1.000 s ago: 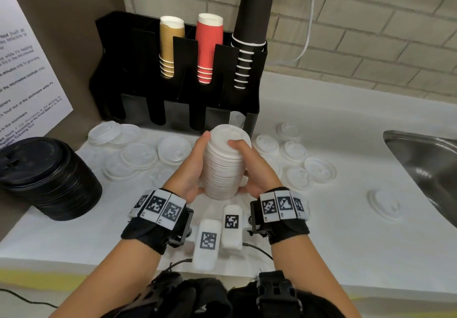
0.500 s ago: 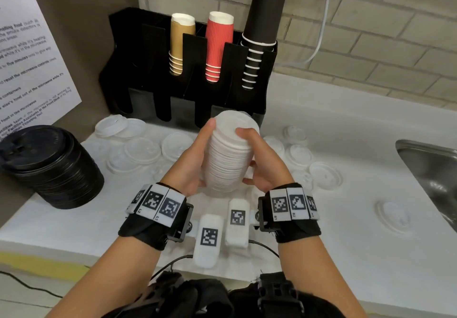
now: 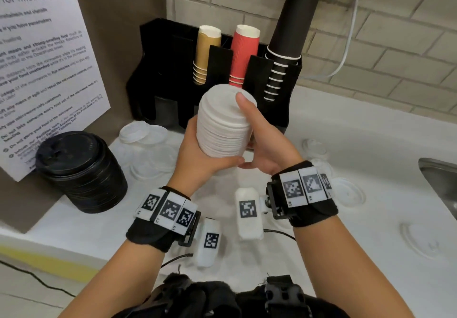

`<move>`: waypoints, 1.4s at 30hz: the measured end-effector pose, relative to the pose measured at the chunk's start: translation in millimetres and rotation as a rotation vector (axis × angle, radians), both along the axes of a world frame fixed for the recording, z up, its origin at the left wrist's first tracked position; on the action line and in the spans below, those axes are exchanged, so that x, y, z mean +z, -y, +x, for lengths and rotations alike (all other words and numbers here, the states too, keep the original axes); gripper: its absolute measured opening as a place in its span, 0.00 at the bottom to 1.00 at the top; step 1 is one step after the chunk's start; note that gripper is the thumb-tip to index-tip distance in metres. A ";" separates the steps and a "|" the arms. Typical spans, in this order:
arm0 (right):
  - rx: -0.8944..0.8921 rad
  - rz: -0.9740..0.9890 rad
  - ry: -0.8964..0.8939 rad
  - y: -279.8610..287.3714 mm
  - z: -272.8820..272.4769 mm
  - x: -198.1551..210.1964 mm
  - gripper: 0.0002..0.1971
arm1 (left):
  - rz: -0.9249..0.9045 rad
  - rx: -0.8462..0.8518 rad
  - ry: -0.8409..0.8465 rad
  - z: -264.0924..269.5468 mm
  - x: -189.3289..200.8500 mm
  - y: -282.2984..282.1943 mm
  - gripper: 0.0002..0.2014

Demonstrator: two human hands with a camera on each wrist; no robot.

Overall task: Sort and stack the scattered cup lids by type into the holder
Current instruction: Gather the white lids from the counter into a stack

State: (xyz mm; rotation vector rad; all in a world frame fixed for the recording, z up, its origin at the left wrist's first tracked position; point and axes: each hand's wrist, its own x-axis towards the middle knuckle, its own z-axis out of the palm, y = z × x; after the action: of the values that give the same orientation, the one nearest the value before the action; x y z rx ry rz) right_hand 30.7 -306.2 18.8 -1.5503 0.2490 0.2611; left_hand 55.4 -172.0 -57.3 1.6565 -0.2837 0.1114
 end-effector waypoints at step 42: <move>1.204 -1.611 0.217 -140.7 73.8 -69.0 0.52 | -0.169 0.036 0.034 42.9 77.8 -142.2 0.52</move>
State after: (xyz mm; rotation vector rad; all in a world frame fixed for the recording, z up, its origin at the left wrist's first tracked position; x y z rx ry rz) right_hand 104.6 -165.5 -50.2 -3.1580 -0.9603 0.9600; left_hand 98.3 -29.7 20.5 1.4938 -0.2631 0.1859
